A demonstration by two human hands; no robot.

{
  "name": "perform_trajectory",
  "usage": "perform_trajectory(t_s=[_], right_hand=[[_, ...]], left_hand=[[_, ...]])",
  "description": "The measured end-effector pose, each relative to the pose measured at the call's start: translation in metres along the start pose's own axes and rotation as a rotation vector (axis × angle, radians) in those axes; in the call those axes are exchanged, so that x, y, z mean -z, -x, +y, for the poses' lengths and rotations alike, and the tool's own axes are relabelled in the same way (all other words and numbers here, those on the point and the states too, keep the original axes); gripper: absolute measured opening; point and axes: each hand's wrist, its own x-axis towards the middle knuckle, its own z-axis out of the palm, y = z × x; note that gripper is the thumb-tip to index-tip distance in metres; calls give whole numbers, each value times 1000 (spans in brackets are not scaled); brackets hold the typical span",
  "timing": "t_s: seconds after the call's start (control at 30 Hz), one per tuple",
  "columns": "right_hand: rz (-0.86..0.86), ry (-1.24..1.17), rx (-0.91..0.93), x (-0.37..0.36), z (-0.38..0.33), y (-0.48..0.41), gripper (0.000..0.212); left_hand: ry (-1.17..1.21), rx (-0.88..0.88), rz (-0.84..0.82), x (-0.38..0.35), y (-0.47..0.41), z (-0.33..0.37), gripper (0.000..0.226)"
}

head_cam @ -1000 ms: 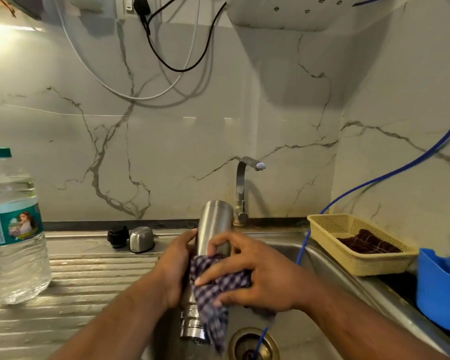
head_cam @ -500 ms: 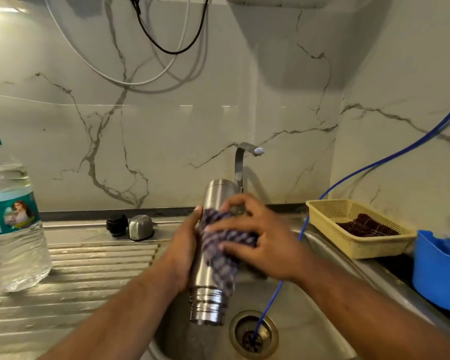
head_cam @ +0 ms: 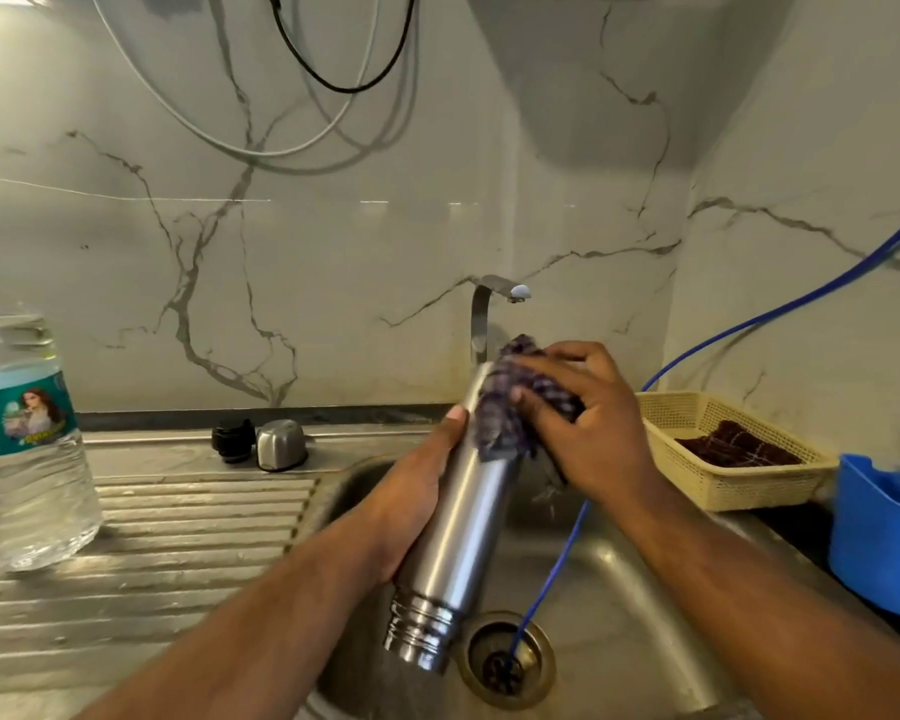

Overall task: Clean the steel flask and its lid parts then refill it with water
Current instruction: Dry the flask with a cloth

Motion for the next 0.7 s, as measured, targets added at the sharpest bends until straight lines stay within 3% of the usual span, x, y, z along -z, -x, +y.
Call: perform_trajectory(t_s=[0.13,0.2,0.27,0.37,0.43,0.5,0.6,0.63,0.7], right_hand=[[-640,56,361,-18,-39,35,38],[-819,134,621,-22,-48,45,40],[-759,152,674,-23,-42,41,40],[-408,44,314,-19,-25,29,35],[-250,-16,232,-17,-18,26,33],[-364,-18,342,-15,-29,30,33],[-667,184,699,-16,-43,42,38],[-658,217,755,-19,-38,41,38],[-475,160,566,-21,-29,34,33]], left_hand=[[243,59,131,33,-8,6,67],[261,90,211,50,-13,5,74],[256,134,155,52,-11,2,77],[261,151,24,38,-6,-1,69],[338,129,-34,32,-6,1,66],[466,104,-64,31,-6,8,68],[478,136,46,47,-8,5,91],[457,152,50,50,-8,2,98],[369,133,0,46,-4,0,97]])
